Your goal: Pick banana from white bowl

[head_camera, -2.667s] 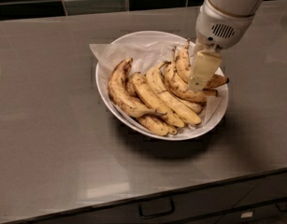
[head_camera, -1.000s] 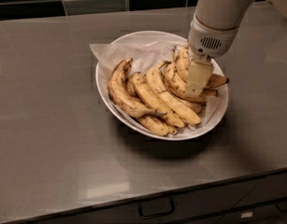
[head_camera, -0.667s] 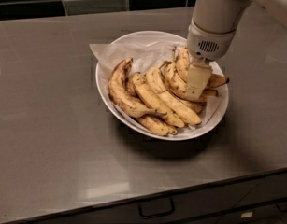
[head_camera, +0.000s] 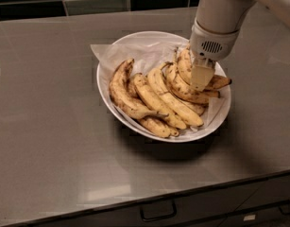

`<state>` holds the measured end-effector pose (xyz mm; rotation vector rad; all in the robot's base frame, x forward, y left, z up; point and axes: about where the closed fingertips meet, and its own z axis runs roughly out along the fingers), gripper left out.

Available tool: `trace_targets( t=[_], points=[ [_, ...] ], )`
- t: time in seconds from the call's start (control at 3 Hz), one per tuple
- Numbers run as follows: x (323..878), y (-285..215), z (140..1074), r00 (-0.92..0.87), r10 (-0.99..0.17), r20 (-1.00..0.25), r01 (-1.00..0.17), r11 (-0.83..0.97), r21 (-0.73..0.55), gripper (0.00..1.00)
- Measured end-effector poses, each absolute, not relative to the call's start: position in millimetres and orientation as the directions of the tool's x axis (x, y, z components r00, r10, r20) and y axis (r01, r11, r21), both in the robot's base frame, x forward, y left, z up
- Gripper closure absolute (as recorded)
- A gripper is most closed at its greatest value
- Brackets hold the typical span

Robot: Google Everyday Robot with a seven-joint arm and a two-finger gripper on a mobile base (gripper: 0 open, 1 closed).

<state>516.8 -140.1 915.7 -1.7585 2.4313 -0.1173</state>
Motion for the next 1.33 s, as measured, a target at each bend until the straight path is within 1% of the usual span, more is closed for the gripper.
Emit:
trace_targets(
  t=[0.33, 0.67, 1.0, 1.33],
  points=[
    [516.9, -140.1, 915.8, -0.308, -0.949, -0.066, -0.938, 0.314, -0.144, 0.99],
    [517.4, -140.0, 918.1, -0.308, -0.949, -0.067, -0.938, 0.314, -0.144, 1.00],
    [519.8, -139.4, 947.5, -0.242, -0.946, -0.218, -0.938, 0.285, -0.196, 1.00],
    [504.1, -146.9, 977.4, -0.117, -0.918, -0.380, -0.949, 0.216, -0.228, 1.00]
  ],
)
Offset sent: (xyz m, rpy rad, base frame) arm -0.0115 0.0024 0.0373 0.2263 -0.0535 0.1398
